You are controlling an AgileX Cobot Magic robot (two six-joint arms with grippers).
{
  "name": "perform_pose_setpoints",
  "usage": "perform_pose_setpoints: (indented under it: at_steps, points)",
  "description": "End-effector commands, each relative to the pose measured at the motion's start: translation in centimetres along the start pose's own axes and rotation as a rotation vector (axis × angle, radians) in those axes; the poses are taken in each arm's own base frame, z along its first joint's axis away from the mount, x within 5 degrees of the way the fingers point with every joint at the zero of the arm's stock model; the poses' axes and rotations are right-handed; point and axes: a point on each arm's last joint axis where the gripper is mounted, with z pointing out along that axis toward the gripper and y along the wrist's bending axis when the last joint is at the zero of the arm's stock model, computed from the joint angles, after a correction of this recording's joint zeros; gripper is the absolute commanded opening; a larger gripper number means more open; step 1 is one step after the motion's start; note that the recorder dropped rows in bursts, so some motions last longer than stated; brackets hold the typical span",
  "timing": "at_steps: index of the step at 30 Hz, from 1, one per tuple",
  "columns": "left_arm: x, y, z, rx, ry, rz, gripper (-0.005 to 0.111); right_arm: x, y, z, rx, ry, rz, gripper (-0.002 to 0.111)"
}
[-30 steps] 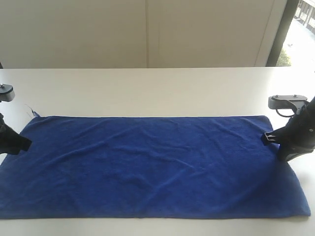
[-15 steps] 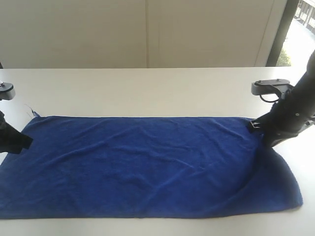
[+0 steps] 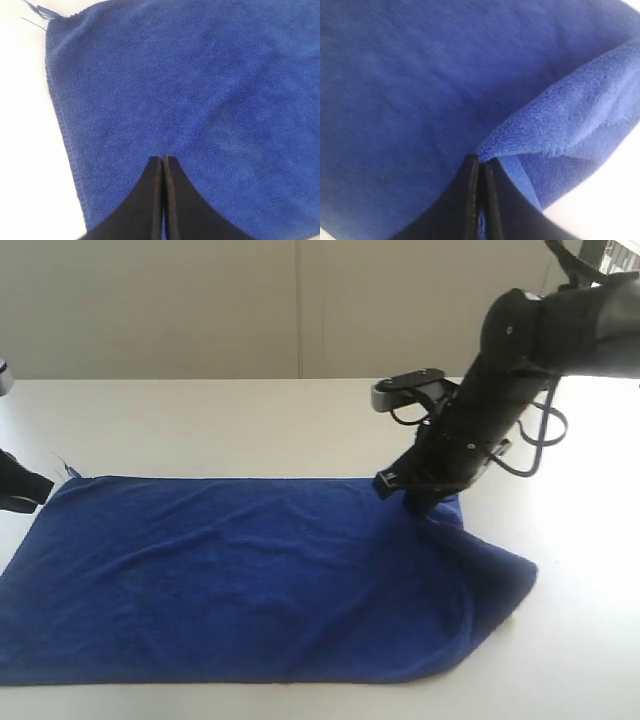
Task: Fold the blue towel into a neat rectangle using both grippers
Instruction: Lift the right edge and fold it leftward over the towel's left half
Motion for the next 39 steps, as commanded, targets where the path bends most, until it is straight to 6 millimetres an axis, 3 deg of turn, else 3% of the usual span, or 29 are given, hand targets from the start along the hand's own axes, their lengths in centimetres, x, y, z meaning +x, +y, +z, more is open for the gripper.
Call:
perform_pose_setpoints:
  at_steps: [1,11,18,27,39]
  points:
    - [-0.1,-0.2,-0.7,0.012,-0.012,-0.004,0.000,-2.4,3.8,-0.7,-0.025,-0.073,-0.061,0.000]
    - [0.1,0.4,-0.7,-0.062,0.014,0.066,0.000,-7.0,13.1,1.1,-0.171,-0.148,-0.188,0.000]
    - [0.9,2.9,-1.2,-0.207,0.051,-0.046,0.000,-10.2,19.1,2.2,-0.251,-0.210,-0.299,0.000]
    - [2.6,7.3,-2.7,-0.327,0.039,-0.259,0.000,-12.6,23.9,3.9,-0.317,-0.286,-0.334,0.000]
    - [2.8,7.6,-2.8,-0.338,0.042,-0.266,0.000,-14.1,28.4,7.2,-0.487,-0.433,-0.270,0.000]
